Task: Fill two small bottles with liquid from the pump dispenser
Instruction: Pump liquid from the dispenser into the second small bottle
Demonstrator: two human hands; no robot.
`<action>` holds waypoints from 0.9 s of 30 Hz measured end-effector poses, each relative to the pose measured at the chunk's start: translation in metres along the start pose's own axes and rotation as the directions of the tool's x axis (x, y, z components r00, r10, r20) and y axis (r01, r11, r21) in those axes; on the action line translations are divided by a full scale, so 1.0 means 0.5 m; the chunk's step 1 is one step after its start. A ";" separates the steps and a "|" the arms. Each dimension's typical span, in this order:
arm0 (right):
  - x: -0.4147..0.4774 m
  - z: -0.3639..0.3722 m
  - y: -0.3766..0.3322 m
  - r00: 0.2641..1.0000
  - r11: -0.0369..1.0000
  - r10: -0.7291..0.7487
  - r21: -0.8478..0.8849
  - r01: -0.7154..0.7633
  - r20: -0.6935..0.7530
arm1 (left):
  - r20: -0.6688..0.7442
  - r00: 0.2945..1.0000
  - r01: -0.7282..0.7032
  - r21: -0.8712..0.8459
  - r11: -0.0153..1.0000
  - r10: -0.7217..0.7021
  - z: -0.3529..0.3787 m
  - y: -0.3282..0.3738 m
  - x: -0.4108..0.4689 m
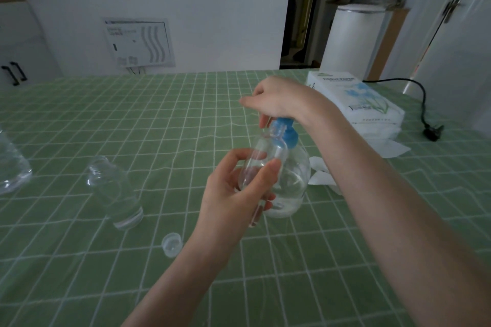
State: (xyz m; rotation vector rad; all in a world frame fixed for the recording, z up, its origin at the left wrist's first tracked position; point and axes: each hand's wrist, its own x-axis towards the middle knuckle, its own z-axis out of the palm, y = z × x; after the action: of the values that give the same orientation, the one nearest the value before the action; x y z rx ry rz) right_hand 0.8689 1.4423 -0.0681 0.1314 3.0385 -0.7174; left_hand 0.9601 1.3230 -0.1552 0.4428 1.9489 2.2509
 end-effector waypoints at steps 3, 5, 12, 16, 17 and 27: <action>0.001 0.003 -0.001 1.000 1.000 -0.001 -0.005 0.001 0.010 | 0.000 1.000 0.003 0.004 1.000 -0.003 0.001 0.000 -0.001; 0.001 0.006 -0.002 1.000 1.000 -0.002 -0.020 0.002 0.009 | 0.002 1.000 0.004 0.000 1.000 -0.004 0.000 0.000 -0.001; 0.004 0.022 0.009 1.000 1.000 0.001 -0.027 0.000 0.024 | -0.002 1.000 0.010 0.006 1.000 -0.010 -0.001 -0.002 -0.005; 0.004 0.015 0.009 1.000 1.000 0.000 -0.030 0.001 0.017 | 0.004 1.000 0.013 0.010 1.000 -0.014 -0.001 -0.001 -0.004; 0.005 0.012 0.008 1.000 0.999 -0.002 -0.033 0.002 0.007 | 0.003 1.000 0.012 0.006 1.000 -0.012 0.000 0.000 -0.004; 0.005 0.006 0.001 1.000 1.000 0.008 -0.020 -0.007 0.030 | 0.006 1.000 0.008 -0.005 1.000 -0.008 0.000 0.001 -0.002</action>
State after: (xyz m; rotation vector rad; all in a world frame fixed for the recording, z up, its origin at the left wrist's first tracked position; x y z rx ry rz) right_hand 0.8666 1.4418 -0.0710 0.1300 3.0141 -0.6815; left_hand 0.9612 1.3229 -0.1546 0.4396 1.9378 2.2464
